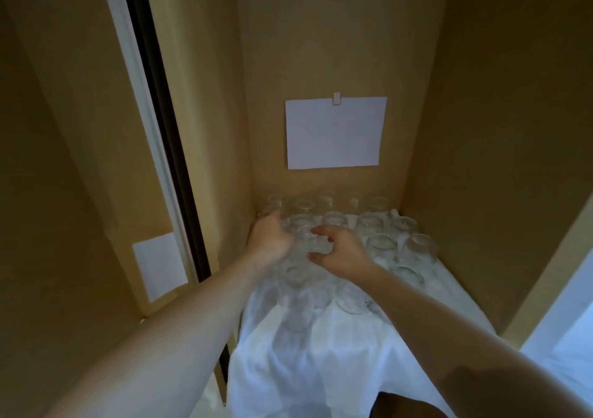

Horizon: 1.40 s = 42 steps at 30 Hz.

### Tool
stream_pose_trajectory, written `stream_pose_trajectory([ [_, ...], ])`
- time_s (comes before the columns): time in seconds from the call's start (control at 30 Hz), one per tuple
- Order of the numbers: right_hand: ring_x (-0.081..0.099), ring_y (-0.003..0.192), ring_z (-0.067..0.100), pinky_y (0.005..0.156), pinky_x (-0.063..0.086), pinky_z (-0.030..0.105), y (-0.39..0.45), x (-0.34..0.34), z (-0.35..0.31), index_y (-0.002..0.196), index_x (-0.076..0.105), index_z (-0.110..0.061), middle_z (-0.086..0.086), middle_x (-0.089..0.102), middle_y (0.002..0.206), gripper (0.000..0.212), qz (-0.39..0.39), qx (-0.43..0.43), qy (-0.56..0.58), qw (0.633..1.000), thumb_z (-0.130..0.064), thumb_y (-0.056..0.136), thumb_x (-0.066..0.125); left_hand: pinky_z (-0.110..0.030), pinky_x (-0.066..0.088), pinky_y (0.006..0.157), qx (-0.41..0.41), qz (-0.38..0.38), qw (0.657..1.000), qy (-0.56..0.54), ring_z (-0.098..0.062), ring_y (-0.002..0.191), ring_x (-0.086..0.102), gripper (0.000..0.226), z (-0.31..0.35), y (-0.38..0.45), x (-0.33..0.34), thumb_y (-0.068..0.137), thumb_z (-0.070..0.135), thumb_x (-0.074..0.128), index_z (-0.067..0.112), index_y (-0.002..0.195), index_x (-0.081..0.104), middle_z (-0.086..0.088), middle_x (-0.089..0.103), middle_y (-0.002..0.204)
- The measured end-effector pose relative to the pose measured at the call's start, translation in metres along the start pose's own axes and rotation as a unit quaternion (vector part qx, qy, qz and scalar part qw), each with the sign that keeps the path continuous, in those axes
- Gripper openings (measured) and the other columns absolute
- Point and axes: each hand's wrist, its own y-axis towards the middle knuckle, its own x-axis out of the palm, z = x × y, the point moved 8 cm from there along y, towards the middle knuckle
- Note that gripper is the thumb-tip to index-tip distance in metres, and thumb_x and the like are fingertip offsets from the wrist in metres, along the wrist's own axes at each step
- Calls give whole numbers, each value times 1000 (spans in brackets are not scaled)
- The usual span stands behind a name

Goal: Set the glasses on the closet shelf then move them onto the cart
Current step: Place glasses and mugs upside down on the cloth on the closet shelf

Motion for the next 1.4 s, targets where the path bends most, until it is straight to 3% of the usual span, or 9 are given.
stream_pose_trajectory([
  [0.23,57,127,20,99,44,25,33,-22,10,141,57,-23,-1,62,136,63,21,30,-44,998,-37,83,78,-34,49,103,-19,-16,1000,-3,-32,121,60,59,1,30,15,77,25,64,23,135,59,-8,66,129],
  [0.4,56,127,22,100,47,27,75,-25,25,143,54,-26,2,60,139,63,-2,29,-71,997,-31,84,77,-38,57,90,-46,-7,999,6,-28,108,66,53,-11,72,28,70,34,68,26,122,63,-2,69,118],
  [0.6,51,133,20,96,34,13,137,-15,39,146,51,-16,4,54,147,66,-41,0,-86,995,-25,85,76,-36,55,92,-66,6,995,78,-29,116,62,39,-20,120,39,88,21,63,17,127,63,-5,65,128],
  [0.7,56,126,19,87,32,9,165,-9,42,138,59,-14,3,61,138,56,-53,-16,-86,995,-21,85,75,-40,57,88,-79,7,995,65,-29,109,64,37,-30,142,45,80,27,58,17,115,64,-6,69,115],
  [0.83,64,116,24,81,41,15,206,7,48,131,65,-16,5,68,125,52,-73,-37,-112,990,-23,80,74,-37,54,93,-104,16,991,77,-30,114,61,43,-44,174,49,84,22,69,15,125,62,-9,66,123],
  [0.93,63,115,29,94,52,27,231,21,48,136,62,-14,10,67,125,63,-96,-53,-135,985,-28,77,76,-37,54,94,-116,3,990,84,-31,118,59,55,-53,192,55,82,23,72,15,134,57,-12,61,131],
  [1.03,60,114,32,96,51,39,258,36,47,133,61,-16,11,66,120,61,-121,-82,-203,968,-37,76,73,-38,56,90,-129,-6,988,89,-30,114,60,60,-62,210,62,80,26,72,18,136,55,-11,60,128],
  [1.2,49,118,30,80,45,33,290,67,48,136,51,-17,10,57,121,54,-211,-109,-296,925,-33,87,66,-41,52,98,-155,-27,983,95,-32,124,53,75,-76,235,77,80,28,76,21,148,44,-12,53,136],
  [1.4,61,87,20,65,56,30,310,97,61,112,59,-18,2,56,95,40,-307,-117,-339,881,-22,76,74,-43,50,101,-164,-66,979,100,-32,126,51,86,-94,254,92,79,30,81,17,151,38,-12,46,143],
])
